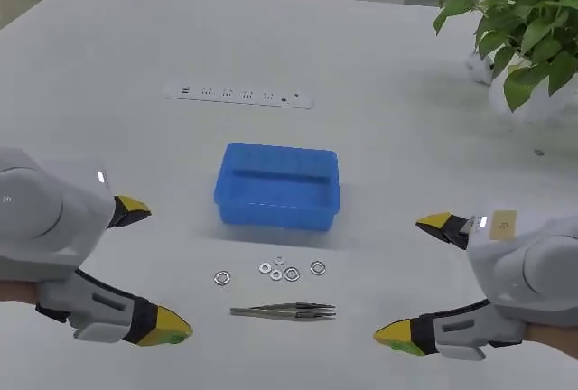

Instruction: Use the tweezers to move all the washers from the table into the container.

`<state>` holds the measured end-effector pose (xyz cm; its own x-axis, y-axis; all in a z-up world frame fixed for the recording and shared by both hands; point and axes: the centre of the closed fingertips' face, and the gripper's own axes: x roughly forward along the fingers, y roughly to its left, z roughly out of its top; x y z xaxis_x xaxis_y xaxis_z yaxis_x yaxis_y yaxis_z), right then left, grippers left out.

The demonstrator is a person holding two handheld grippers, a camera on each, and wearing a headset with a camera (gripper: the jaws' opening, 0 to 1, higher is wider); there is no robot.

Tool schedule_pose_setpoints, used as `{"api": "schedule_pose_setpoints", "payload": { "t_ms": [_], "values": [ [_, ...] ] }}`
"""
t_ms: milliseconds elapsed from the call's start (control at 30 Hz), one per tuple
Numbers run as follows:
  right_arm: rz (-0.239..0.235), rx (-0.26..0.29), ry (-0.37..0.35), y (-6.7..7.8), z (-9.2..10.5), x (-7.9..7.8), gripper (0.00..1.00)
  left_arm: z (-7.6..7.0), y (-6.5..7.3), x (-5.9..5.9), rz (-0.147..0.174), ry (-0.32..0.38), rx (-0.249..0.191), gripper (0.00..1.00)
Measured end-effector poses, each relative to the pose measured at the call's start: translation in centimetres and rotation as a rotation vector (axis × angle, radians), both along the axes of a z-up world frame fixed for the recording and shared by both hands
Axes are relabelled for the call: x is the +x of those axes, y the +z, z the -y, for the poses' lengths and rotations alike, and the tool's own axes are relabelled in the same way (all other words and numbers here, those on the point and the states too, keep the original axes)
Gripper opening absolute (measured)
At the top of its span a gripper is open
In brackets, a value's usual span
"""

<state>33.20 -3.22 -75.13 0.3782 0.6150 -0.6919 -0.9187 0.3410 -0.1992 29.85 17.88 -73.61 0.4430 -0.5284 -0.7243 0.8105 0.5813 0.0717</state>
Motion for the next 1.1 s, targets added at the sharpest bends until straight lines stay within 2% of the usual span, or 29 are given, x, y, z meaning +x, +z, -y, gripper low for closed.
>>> {"api": "schedule_pose_setpoints", "payload": {
  "t_ms": [133, 300, 367, 433, 533, 633, 700, 833, 900, 1000, 1100],
  "values": [
    [-0.013, 0.010, -0.004, -0.2, -0.3, 0.0, 0.81, 0.3, -0.1, 0.0, -0.003, -0.006, -0.008, 0.88],
    [-0.039, 0.007, 0.034, -0.9, -1.6, -0.9, 0.71, 0.7, -1.3, -0.6, -0.027, -0.027, 0.009, 0.82],
    [-0.061, -0.001, 0.037, -1.3, -1.9, -1.2, 0.70, 1.4, -1.7, -1.3, -0.052, -0.056, -0.008, 0.81],
    [-0.082, 0.001, 0.045, -1.6, -2.5, -1.5, 0.67, 2.0, -2.2, -1.7, -0.058, -0.068, -0.023, 0.80],
    [-0.096, 0.004, 0.068, -2.0, -3.6, -1.8, 0.61, 2.9, -3.3, -2.3, -0.076, -0.092, -0.008, 0.77],
    [-0.107, 0.008, 0.103, -2.3, -4.9, -2.2, 0.60, 3.7, -4.0, -2.6, -0.068, -0.111, 0.008, 0.75],
    [-0.109, 0.003, 0.125, -2.6, -5.6, -2.3, 0.58, 4.0, -4.3, -2.4, -0.047, -0.127, 0.031, 0.73],
    [-0.147, 0.012, 0.156, -3.2, -7.0, -2.8, 0.53, 4.3, -5.4, -2.6, -0.072, -0.174, 0.062, 0.60],
    [-0.162, 0.004, 0.175, -3.7, -7.6, -3.0, 0.52, 4.5, -5.9, -2.4, -0.096, -0.176, 0.062, 0.62],
    [-0.170, -0.008, 0.203, -4.2, -8.1, -3.2, 0.48, 4.9, -5.7, -2.0, -0.101, -0.179, 0.045, 0.61],
    [-0.197, -0.011, 0.221, -4.6, -8.6, -3.3, 0.38, 5.6, -5.8, -0.9, -0.095, -0.183, 0.034, 0.58]
  ]
}}
